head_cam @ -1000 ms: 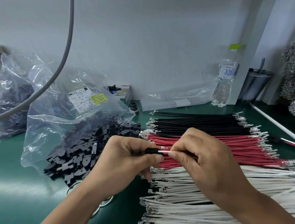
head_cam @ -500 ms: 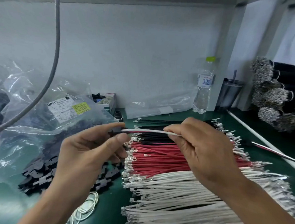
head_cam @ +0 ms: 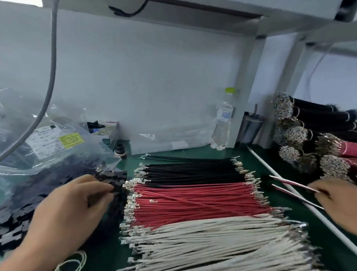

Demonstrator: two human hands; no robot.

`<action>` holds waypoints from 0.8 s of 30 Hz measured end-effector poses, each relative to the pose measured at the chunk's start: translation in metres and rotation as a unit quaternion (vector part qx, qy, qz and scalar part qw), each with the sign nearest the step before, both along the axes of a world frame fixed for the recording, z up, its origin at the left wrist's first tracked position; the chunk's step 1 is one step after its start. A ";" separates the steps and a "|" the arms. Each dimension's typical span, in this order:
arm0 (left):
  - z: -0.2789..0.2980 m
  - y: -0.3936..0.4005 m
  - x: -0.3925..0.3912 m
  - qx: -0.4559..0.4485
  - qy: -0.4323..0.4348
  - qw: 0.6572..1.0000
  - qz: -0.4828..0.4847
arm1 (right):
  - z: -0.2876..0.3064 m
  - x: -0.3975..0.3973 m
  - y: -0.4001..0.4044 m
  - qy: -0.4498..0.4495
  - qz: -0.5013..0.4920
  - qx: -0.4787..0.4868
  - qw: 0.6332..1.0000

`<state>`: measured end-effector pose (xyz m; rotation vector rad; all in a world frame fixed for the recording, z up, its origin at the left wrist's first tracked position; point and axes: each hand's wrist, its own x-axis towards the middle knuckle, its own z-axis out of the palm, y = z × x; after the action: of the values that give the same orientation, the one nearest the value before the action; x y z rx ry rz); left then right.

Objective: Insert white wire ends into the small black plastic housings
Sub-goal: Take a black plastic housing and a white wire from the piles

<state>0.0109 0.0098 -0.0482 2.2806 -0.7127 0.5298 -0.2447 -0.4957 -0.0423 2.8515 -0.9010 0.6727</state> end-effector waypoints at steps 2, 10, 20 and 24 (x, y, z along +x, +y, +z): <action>0.001 0.000 -0.002 0.084 -0.008 0.996 -0.004 | -0.033 -0.003 -0.031 0.021 -0.007 0.062 0.998; -0.002 -0.008 -0.003 0.207 -0.012 0.978 0.032 | 0.034 0.079 0.117 -0.078 0.149 0.057 0.984; -0.001 -0.011 -0.010 0.194 -0.020 0.981 0.012 | 0.020 0.219 0.235 0.081 0.309 0.160 0.934; -0.001 -0.011 -0.009 0.214 -0.041 0.976 0.012 | 0.023 0.225 0.231 0.079 0.296 0.180 0.934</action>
<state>0.0016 -0.0017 -0.0488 2.6791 -0.9129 0.5226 -0.0194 -0.2643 -0.0192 3.4739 -0.1254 0.3171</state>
